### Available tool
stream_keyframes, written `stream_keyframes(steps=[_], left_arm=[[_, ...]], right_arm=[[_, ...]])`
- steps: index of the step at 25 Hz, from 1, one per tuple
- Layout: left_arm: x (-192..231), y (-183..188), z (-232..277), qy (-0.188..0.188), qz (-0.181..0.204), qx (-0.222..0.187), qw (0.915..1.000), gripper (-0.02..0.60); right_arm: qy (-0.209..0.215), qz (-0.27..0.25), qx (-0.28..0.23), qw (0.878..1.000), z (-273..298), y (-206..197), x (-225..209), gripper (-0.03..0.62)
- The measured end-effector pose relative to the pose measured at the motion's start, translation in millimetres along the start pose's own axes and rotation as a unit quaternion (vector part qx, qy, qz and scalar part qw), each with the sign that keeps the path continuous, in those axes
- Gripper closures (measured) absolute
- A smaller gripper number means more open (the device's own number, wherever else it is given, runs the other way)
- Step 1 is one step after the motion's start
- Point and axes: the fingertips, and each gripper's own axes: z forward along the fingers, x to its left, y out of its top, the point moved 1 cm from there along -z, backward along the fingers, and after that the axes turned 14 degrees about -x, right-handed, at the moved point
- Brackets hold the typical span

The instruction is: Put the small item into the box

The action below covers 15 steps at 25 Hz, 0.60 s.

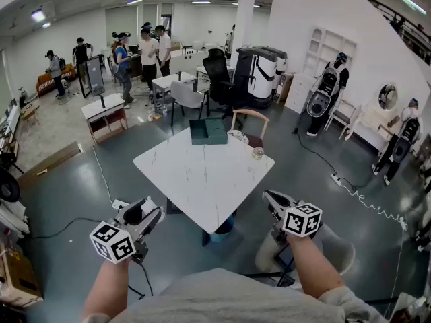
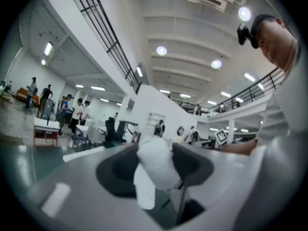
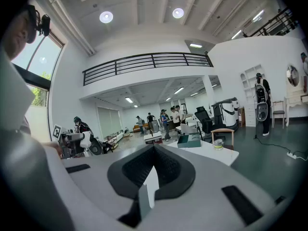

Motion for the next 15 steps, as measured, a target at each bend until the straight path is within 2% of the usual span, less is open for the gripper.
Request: stream_keyframes(steps=[15], left_arm=[[-40,-12,34,0.001,0.003,0.002,1.0,0.36]], right_arm=[[0.023,0.021,0.008,0.999,-16,6,-31,0.587]])
